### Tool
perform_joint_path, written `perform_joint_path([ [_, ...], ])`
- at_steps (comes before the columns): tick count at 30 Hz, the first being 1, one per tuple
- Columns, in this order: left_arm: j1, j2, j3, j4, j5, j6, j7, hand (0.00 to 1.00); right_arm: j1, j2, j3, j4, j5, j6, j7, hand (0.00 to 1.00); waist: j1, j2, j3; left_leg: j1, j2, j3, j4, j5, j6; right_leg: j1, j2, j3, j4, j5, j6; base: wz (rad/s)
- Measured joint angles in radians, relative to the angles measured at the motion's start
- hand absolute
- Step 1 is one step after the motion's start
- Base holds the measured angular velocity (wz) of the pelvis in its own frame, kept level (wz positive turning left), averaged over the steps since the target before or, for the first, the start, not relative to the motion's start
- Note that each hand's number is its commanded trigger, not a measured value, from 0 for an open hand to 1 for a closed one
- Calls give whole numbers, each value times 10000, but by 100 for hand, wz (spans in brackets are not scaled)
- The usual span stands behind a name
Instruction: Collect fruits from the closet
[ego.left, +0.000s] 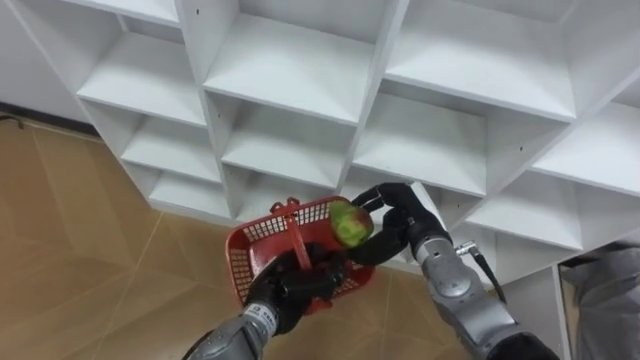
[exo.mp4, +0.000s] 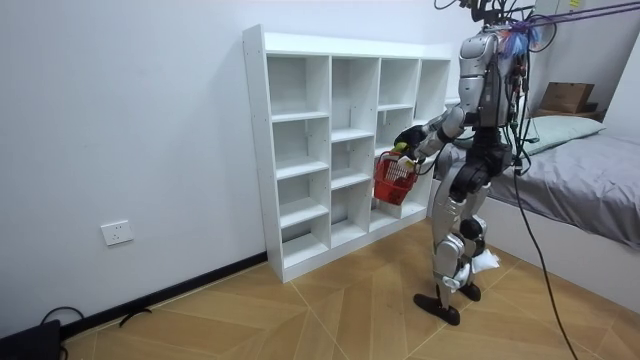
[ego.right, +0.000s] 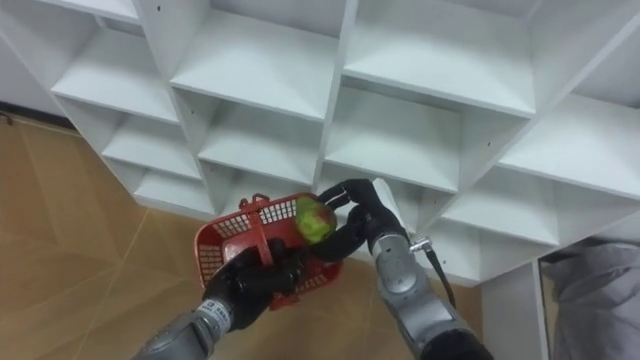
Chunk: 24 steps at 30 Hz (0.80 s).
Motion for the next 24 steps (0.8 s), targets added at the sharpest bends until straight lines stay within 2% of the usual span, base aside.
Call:
perform_joint_path([
  [7, 1, 1, -132, 11, 12, 102, -109, 100, -3, 0, 1, 5, -129, 95, 1, 100, 55, 11, 10, -143, -4, -124, 31, 0, -4, -78, 5, -93, -6, -1, -2, 4],
  [14, 0, 62, -143, 2, -42, 143, -134, 100, -7, -5, 0, 4, -296, 103, -47, 100, 78, 49, 88, -261, -1, -167, 32, -2, -6, -184, -3, -148, 2, -1, -3, 0],
  [24, -2, 68, -160, 3, -163, 156, -134, 100, -71, -4, 0, 6, -326, 122, -55, 100, 17, 65, 137, -374, -12, -274, 50, -5, -12, -214, 2, -247, -13, -1, -3, 3],
])
